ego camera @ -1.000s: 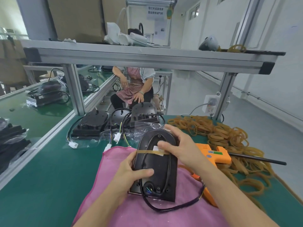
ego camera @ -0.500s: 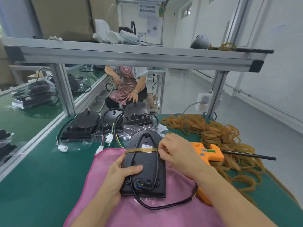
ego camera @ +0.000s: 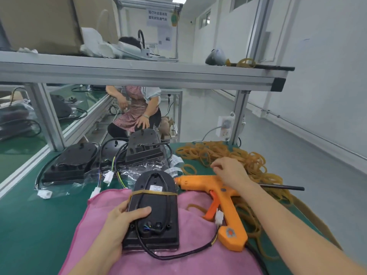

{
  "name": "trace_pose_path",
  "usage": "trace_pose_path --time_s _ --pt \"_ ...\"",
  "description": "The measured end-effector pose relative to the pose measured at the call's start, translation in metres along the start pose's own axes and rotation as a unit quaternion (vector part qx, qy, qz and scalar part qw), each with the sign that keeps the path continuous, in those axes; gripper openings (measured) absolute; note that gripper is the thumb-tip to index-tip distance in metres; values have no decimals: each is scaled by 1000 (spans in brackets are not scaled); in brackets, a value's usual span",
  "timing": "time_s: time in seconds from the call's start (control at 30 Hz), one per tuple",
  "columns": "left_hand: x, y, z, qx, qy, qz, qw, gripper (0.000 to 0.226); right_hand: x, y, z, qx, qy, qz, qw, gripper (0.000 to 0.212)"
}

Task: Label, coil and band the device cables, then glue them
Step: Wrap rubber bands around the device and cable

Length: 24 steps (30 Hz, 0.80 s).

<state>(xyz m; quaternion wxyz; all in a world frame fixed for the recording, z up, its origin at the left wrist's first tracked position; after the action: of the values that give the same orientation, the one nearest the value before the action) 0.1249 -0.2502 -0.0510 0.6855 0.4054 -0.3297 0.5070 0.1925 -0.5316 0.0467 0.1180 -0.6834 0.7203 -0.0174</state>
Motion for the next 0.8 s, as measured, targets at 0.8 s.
trace_pose_path --time_s 0.8 --pt "-5 1 -10 67 -20 -47 996 28 -82 6 63 -101 -735 162 651 28"
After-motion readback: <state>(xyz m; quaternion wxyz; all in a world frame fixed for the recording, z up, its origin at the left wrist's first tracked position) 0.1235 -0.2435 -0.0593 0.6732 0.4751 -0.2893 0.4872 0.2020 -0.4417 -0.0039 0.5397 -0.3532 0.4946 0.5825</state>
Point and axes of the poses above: each hand's wrist, its own y-axis away from the middle knuckle, its own z-axis out of the palm, x = y × z, the point moved 10 cm from there along -y, towards the middle knuckle, and after that the axes turned 10 degrees about y, right-handed, at the moved point
